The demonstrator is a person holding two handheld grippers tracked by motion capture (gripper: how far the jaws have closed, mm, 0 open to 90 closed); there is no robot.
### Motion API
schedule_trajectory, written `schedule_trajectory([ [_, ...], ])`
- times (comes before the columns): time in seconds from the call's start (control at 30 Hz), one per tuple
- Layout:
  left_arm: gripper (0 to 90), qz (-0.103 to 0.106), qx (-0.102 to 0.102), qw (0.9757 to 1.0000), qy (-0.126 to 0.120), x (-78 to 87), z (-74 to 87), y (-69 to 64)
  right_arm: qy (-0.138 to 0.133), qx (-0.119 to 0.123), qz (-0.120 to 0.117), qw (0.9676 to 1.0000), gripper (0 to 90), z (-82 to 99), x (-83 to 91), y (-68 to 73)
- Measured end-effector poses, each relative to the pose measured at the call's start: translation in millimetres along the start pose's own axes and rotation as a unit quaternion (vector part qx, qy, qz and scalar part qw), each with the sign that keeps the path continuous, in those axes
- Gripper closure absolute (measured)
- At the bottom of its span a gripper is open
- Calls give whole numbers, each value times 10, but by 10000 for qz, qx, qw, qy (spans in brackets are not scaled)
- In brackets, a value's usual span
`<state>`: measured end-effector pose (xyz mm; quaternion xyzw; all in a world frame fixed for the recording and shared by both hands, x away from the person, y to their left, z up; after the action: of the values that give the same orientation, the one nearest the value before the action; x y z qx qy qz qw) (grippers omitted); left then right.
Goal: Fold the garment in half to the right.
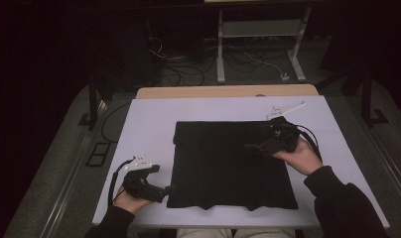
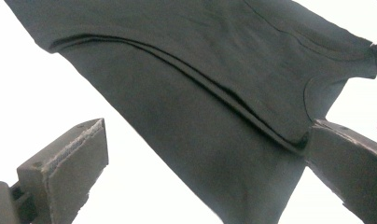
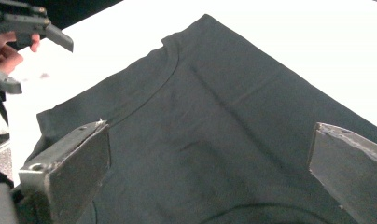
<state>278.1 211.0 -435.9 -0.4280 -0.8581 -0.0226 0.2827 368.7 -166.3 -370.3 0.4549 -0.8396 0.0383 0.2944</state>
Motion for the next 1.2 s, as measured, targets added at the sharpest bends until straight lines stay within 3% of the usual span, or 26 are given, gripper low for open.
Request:
schedule_trajectory([
  [0.83,0,84,23,9995,311,68,210,-96,19,132,-135,9998,0,-408,-492,-82],
  [1.2,0,240,-86,9978,612,33,284,-157,79,222,-164,9996,0,-566,-731,-100],
])
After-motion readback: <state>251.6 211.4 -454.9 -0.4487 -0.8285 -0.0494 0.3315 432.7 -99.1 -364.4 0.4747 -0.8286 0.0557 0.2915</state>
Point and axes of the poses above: each handheld gripper's, and its own axes: x roughly backward along the jaws, z roughly out of its underside, y roughly to its left, the point moved 3 cm from there along -x, roughly forward along the jaws, and after that the axes turned 7 degrees about -y, right-handed, at the moved point
